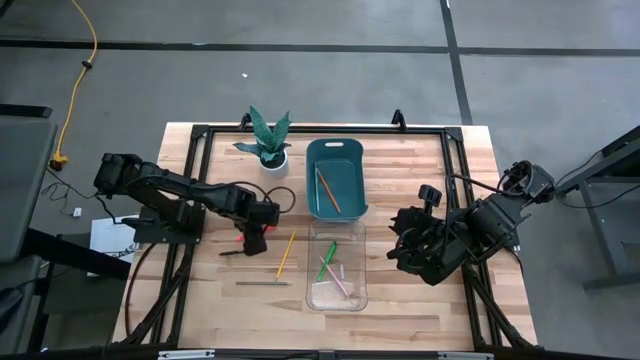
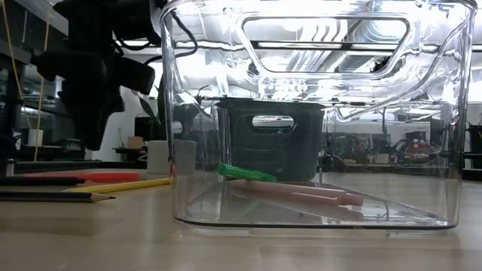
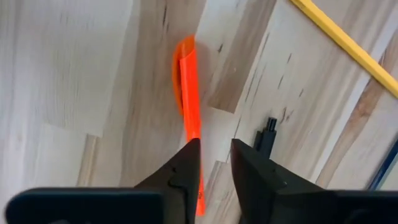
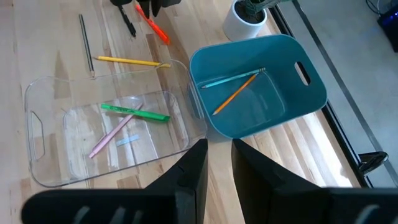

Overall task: Sort pens & pencils
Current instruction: Put the orange pen into the transparent bin, then put the black pen into the transparent bin

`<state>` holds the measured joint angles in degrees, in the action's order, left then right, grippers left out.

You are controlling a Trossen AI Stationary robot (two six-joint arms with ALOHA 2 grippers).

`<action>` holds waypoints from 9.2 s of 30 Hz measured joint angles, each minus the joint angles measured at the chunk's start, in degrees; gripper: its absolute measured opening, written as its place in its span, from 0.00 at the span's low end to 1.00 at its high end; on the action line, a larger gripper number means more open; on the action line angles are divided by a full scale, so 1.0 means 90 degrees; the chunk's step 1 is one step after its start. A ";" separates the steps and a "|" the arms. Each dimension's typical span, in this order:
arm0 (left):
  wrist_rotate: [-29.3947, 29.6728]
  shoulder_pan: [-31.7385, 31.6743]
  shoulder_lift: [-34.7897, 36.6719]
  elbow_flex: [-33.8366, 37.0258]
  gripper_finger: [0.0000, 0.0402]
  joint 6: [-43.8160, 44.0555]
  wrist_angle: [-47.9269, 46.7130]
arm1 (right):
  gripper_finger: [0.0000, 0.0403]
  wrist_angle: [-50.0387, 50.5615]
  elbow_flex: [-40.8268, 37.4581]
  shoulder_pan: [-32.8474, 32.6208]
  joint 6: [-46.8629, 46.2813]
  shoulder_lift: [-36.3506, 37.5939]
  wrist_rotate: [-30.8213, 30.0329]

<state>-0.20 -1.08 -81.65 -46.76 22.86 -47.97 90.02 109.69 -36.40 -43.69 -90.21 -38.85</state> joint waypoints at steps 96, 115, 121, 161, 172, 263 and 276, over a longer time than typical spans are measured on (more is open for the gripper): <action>-0.0348 0.0036 0.0036 0.1251 0.09 -0.0169 0.0868 | 0.10 0.0000 0.0000 0.0017 -0.0431 -0.0002 -0.0138; -0.0517 0.0055 0.0036 0.1043 0.05 -0.0324 0.0829 | 0.10 0.0000 0.0000 0.0017 -0.0426 -0.0002 -0.0141; -0.0450 0.0046 0.0052 0.0781 0.07 -0.0559 0.0413 | 0.10 -0.0002 0.0000 0.0017 -0.0426 -0.0002 -0.0141; 0.0115 0.1077 0.0917 -0.1722 0.06 0.0460 0.1287 | 0.10 -0.0002 0.0002 0.0017 -0.0225 -0.0002 -0.0316; -0.0120 0.1222 -0.0078 -0.1781 0.07 0.1295 0.2698 | 0.10 -0.0002 0.0002 0.0013 0.0074 0.0209 -0.0316; 0.0021 0.1457 -0.3002 -0.4430 0.20 0.1960 0.0845 | 0.10 0.0000 0.0002 -0.0211 0.0715 0.1022 -0.0355; 0.0114 0.1474 -0.2787 -0.4430 0.21 0.1055 -0.0183 | 0.10 0.0000 0.0002 -0.0211 0.0561 0.1022 -0.0333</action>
<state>0.82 12.19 -106.73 -86.63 32.36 -49.62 90.02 109.71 -38.30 -38.64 -81.01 -41.85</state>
